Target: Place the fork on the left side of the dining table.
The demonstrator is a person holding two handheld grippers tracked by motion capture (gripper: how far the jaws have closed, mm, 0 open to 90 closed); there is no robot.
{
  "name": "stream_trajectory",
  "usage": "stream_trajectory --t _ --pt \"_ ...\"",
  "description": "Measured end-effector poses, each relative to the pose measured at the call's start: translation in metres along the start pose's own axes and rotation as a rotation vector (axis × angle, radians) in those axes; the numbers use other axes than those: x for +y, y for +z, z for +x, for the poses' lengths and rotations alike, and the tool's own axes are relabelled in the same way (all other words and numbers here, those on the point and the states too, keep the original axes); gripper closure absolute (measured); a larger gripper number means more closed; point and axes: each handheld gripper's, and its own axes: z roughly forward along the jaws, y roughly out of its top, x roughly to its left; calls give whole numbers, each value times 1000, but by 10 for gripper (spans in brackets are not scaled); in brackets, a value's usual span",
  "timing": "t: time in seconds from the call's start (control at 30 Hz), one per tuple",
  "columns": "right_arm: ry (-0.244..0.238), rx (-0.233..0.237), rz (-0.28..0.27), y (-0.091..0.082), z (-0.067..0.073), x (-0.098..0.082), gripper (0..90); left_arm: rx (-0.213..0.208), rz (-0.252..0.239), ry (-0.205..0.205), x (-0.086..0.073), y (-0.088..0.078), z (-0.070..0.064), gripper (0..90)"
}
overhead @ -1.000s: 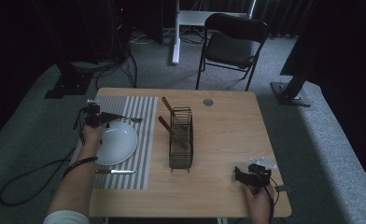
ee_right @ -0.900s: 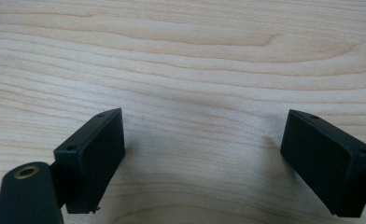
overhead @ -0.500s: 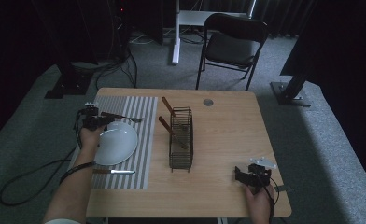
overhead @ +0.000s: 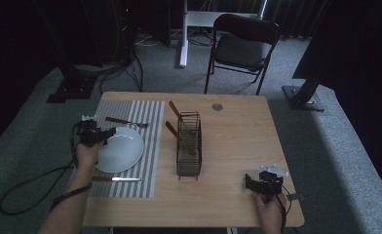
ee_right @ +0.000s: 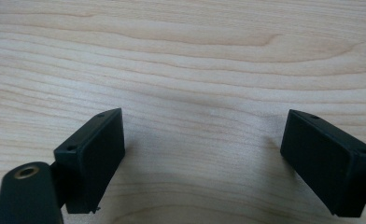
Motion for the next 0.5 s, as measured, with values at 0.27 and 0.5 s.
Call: stream_trajectory --t 0.27,0.5 --pt "-1 1 0 0 0 0 133 1 -48 13 -25 -29 4 318" --pt "-1 2 0 0 0 0 133 -19 -75 29 -40 -48 3 318"
